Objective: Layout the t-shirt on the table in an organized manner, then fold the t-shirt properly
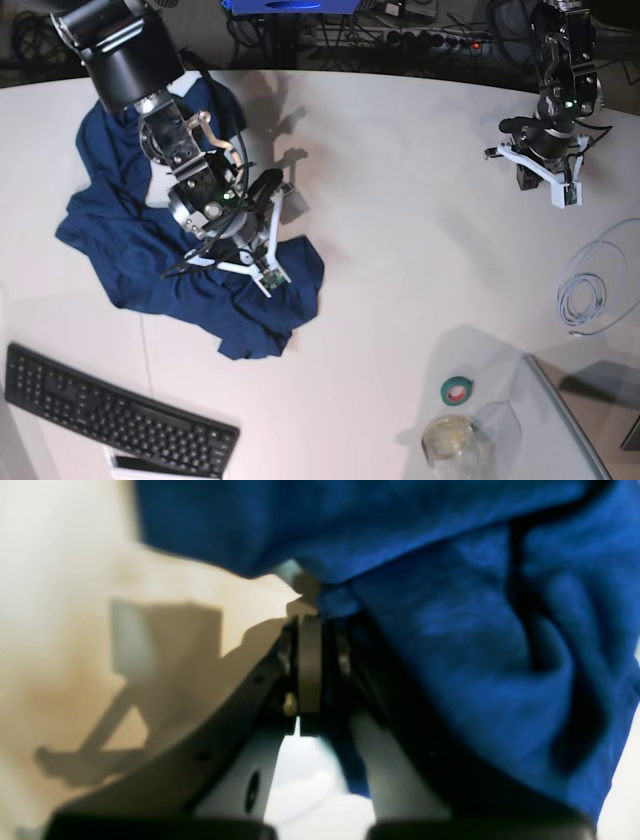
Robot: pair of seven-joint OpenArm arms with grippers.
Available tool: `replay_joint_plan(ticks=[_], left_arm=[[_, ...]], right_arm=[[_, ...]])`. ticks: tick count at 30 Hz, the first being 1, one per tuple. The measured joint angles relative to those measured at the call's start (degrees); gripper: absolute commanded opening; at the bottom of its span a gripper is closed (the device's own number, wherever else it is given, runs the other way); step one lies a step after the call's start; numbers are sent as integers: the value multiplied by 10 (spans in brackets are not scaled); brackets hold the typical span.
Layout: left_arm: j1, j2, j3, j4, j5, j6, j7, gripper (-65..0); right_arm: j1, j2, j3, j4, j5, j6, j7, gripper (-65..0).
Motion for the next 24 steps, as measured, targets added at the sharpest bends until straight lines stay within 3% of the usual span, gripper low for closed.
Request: replay_joint_plan(ticks=[7, 11, 14, 15, 17, 22, 24], left_arm=[[0, 0, 2, 0, 0, 0, 0, -650], [-8, 0, 0, 0, 0, 0, 2, -650], [-16, -1, 3, 1, 0, 0, 0, -650], [-16, -1, 5, 3, 0, 0, 0, -650], [-16, 1, 5, 3, 0, 0, 1, -650], [-20, 3, 6, 3, -1, 0, 2, -650], [-20, 3, 5, 3, -3, 0, 2, -650]], right_arm=[[-57, -1, -128, 224, 3, 4, -134, -650], [-69, 5, -211, 305, 0, 7, -176, -650], [-74, -1, -245, 314, 12, 58, -174, -647], [-75, -6, -242, 298, 16, 60, -170, -636], [-75, -14, -222, 254, 9, 63, -175, -572], [-86, -14, -190, 252, 1, 64, -176, -318], [-102, -14, -178, 284, 9, 65, -176, -306]])
